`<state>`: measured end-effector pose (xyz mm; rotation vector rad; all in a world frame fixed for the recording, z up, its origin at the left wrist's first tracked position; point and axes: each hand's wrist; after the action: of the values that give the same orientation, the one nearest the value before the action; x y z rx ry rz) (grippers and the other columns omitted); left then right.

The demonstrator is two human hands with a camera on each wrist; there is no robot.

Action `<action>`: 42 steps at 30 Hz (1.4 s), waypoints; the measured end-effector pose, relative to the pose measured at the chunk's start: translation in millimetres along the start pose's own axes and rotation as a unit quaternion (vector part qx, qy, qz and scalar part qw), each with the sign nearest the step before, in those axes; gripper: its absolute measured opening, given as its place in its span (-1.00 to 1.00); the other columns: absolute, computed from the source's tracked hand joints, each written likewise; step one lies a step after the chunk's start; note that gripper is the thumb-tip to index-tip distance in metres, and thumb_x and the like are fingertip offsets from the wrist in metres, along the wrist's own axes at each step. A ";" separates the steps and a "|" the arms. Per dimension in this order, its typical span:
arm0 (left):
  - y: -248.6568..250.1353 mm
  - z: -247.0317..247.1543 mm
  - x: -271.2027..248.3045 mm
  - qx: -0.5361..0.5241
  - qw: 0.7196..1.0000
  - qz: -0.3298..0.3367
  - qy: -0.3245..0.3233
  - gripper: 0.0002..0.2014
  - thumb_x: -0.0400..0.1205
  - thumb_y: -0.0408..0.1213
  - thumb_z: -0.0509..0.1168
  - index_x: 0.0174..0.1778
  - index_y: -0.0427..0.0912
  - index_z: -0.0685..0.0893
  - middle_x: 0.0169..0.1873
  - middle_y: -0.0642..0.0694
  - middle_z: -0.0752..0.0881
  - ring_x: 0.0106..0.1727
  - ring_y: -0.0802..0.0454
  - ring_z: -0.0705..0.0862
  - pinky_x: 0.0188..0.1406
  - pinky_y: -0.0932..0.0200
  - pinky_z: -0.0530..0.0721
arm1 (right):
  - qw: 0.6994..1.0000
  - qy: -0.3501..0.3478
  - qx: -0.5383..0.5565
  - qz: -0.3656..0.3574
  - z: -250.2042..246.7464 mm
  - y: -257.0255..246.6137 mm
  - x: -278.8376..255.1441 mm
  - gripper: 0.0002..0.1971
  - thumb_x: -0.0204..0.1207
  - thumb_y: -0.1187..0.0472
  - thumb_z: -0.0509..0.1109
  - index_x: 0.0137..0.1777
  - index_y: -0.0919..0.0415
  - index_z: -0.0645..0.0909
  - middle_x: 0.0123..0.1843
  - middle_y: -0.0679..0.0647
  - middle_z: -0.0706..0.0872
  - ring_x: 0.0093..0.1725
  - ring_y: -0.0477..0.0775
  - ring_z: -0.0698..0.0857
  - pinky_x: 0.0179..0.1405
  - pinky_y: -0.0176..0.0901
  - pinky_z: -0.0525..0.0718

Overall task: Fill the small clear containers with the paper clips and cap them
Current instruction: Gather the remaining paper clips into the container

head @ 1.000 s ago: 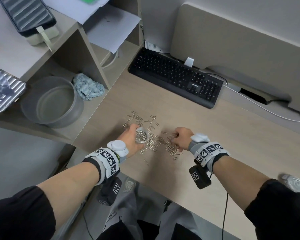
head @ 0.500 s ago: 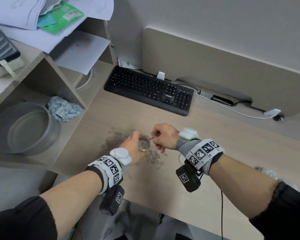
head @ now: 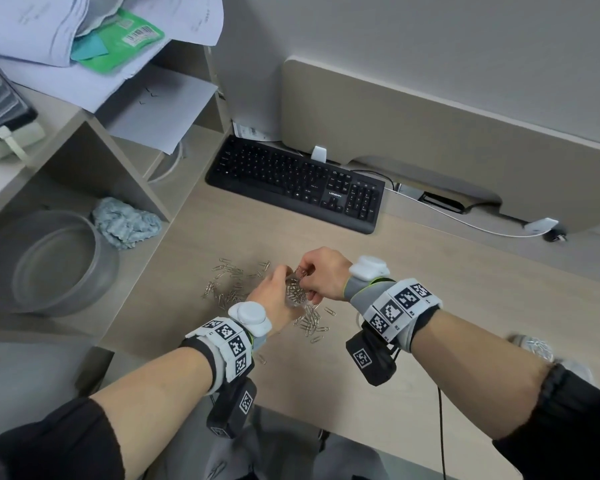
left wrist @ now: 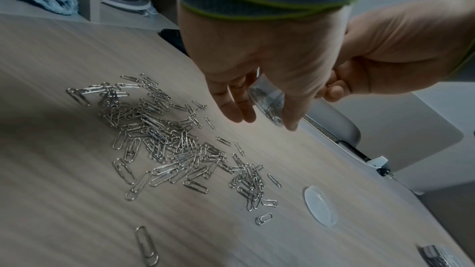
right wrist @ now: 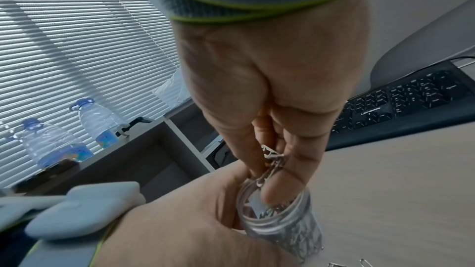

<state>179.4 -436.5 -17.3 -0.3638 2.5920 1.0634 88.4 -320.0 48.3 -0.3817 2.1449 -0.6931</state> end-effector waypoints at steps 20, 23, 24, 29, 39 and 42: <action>-16.0 -15.1 -3.1 0.004 0.999 -0.051 0.009 -0.32 0.45 -0.17 0.49 0.42 -0.13 0.32 0.22 -0.13 0.62 0.02 -0.20 0.65 -0.08 0.08 0.58 | 0.997 0.052 0.044 0.023 -10.6 38.0 14.5 -0.78 0.50 0.51 0.19 -0.11 0.26 0.63 -0.28 0.20 0.73 -0.39 0.17 0.70 -0.36 -0.06 0.73; -24.1 -17.9 -6.2 -0.004 0.999 -0.044 0.009 -0.34 0.41 -0.16 0.49 0.38 -0.06 0.34 0.19 -0.09 0.66 -0.10 -0.12 0.66 -0.13 0.08 0.61 | 0.996 0.047 -0.007 0.071 -2.7 61.4 22.2 -0.85 0.53 0.39 0.25 -0.13 0.19 0.62 -0.24 0.23 0.80 -0.34 0.17 0.81 -0.21 0.06 0.84; -26.5 -19.4 -7.5 -0.007 0.999 -0.043 0.008 -0.35 0.40 -0.14 0.50 0.34 -0.04 0.35 0.17 -0.06 0.66 -0.13 -0.09 0.67 -0.12 0.04 0.65 | 0.995 0.035 -0.032 0.090 0.9 68.0 23.6 -0.87 0.54 0.35 0.25 -0.12 0.17 0.61 -0.24 0.22 0.82 -0.32 0.17 0.84 -0.16 0.11 0.85; -38.7 -28.6 -17.5 -0.015 0.998 -0.040 0.034 -0.48 0.43 -0.28 0.50 0.19 0.08 0.40 0.02 0.14 0.56 -0.25 0.06 0.63 -0.27 0.14 0.55 | 0.977 -0.022 -0.147 0.155 21.1 91.6 30.5 -0.77 0.35 0.25 0.27 -0.08 0.29 0.70 -0.35 0.15 0.84 -0.35 0.17 0.84 -0.09 0.05 0.81; -69.5 -27.2 -36.9 -0.034 0.996 -0.073 0.046 -0.47 0.41 -0.23 0.53 0.22 0.03 0.42 0.10 0.18 0.60 -0.23 0.04 0.66 -0.21 0.19 0.52 | 0.992 -0.001 -0.096 0.082 79.0 70.8 46.6 -0.91 0.49 0.24 0.35 -0.11 0.24 0.65 -0.11 0.24 0.81 -0.13 0.26 0.81 -0.14 0.04 0.75; -72.0 -27.9 -42.7 -0.037 0.995 -0.080 0.047 -0.48 0.43 -0.31 0.52 0.23 -0.05 0.43 -0.08 0.40 0.50 -0.30 0.16 0.64 -0.30 0.24 0.44 | 0.991 -0.019 -0.085 0.102 76.4 78.0 44.9 -0.82 0.55 0.18 0.32 -0.24 0.25 0.61 -0.13 0.25 0.83 -0.17 0.26 0.85 -0.22 0.05 0.81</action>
<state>238.3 -501.3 -27.9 -0.6418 2.5584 1.1120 119.2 -305.8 -64.8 -0.2565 2.1756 -0.3866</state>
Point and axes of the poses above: each hand's wrist, its own x-axis towards the middle knuckle, its own z-axis out of the palm, y = z × x
